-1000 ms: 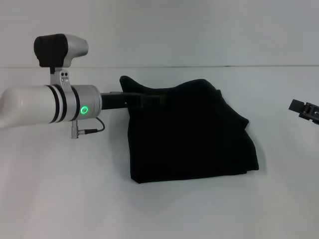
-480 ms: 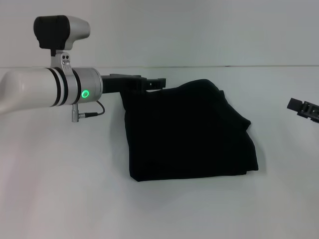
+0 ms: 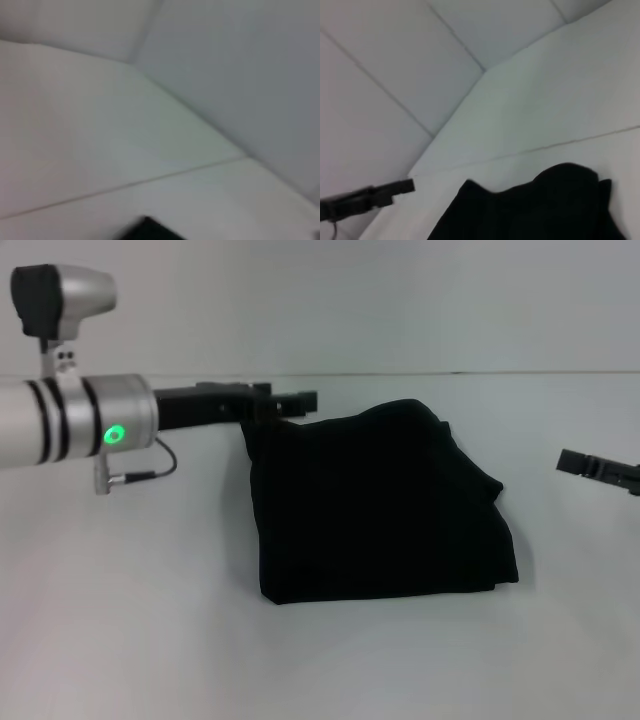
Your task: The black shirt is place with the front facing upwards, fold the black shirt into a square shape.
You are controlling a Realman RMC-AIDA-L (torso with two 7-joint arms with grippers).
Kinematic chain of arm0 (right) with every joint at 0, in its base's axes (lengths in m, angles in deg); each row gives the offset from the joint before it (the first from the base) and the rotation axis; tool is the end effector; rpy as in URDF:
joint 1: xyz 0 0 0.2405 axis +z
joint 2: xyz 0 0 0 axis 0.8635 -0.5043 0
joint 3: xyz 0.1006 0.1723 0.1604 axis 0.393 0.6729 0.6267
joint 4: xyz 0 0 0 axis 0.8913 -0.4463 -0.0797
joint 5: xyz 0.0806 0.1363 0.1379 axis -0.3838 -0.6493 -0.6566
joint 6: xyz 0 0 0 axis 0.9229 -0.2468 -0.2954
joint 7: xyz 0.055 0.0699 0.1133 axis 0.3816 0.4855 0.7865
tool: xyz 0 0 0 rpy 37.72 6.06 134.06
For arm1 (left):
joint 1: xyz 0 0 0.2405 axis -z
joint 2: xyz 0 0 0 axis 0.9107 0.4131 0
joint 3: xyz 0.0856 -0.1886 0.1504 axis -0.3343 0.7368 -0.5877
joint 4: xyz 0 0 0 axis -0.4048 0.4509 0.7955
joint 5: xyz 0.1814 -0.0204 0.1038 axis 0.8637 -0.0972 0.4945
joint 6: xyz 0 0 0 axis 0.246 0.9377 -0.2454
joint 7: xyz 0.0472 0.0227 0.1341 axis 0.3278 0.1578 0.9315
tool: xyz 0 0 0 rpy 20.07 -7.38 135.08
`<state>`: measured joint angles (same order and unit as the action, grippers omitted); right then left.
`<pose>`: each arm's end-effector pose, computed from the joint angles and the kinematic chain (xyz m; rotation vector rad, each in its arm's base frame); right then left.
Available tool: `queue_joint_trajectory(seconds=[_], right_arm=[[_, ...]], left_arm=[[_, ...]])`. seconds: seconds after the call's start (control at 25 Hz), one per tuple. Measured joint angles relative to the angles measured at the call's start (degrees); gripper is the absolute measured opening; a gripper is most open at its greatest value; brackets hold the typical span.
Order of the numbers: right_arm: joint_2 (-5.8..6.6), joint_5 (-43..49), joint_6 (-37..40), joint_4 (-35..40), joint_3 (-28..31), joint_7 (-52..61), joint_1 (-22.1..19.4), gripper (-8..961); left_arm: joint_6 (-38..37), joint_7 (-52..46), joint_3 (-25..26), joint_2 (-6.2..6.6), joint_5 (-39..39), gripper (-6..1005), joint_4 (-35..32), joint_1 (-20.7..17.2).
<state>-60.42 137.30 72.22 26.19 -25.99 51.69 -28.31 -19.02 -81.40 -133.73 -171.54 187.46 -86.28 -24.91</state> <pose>0.3181 0.3478 0.0591 -2.2352 1.3585 0.8561 -0.2067 0.4229 -0.0053 -2.4255 -1.0426 -0.6640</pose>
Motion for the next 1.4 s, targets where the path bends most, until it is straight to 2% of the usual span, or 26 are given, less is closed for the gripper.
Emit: queue_joint_trajectory(seconds=[0.12, 0.2, 0.28, 0.4, 0.6, 0.64, 0.72, 0.92, 1.12, 1.4], right_arm=[[0.26, 0.04, 0.02, 0.33, -2.94, -0.52, 1.15, 885], [0.44, 0.07, 0.25, 0.50, -4.20, -0.53, 1.97, 872], [0.54, 0.09, 0.69, 1.10, -5.18, -0.53, 2.48, 847], [0.67, 0.00, 2.00, 2.40, -5.61, -0.25, 3.00, 810], [1.68, -0.26, 4.00, 3.09, -4.77, 2.27, 3.79, 577], [1.81, -0.26, 4.15, 3.22, -4.67, 2.83, 3.88, 497], [1.99, -0.28, 4.44, 3.50, -4.50, 3.74, 4.01, 337], [2.19, -0.33, 4.55, 4.26, -4.36, 5.54, 4.14, 92], [2.21, -0.34, 4.44, 4.26, -3.99, 6.27, 4.29, 50], [2.14, -0.34, 4.54, 4.26, -4.00, 6.34, 4.54, 0]], left_arm=[[-14.36, 4.38, 3.04, -0.28, 0.05, 856, -3.66, -3.44], [-20.73, 7.84, 4.69, -0.38, 0.29, 855, -4.01, -4.49], [-24.16, 10.56, 5.33, -0.42, 0.56, 855, -3.83, -5.28], [-25.35, 12.49, 5.22, -0.72, 0.77, 854, -3.29, -6.22], [-23.38, 16.34, 4.59, -1.90, 1.82, 854, -0.31, -6.42], [-22.70, 17.26, 4.28, -2.12, 1.92, 854, 0.50, -6.31], [-20.11, 18.68, 3.48, -2.68, 2.07, 855, 1.71, -5.98], [-11.43, 20.42, 1.49, -4.77, 2.79, 855, 2.51, -5.29], [-4.74, 19.98, -2.86, -5.20, 4.82, 856, 5.20, -3.57], [-2.45, 19.87, -3.17, -4.54, 4.96, 858, 6.14, -3.60]])
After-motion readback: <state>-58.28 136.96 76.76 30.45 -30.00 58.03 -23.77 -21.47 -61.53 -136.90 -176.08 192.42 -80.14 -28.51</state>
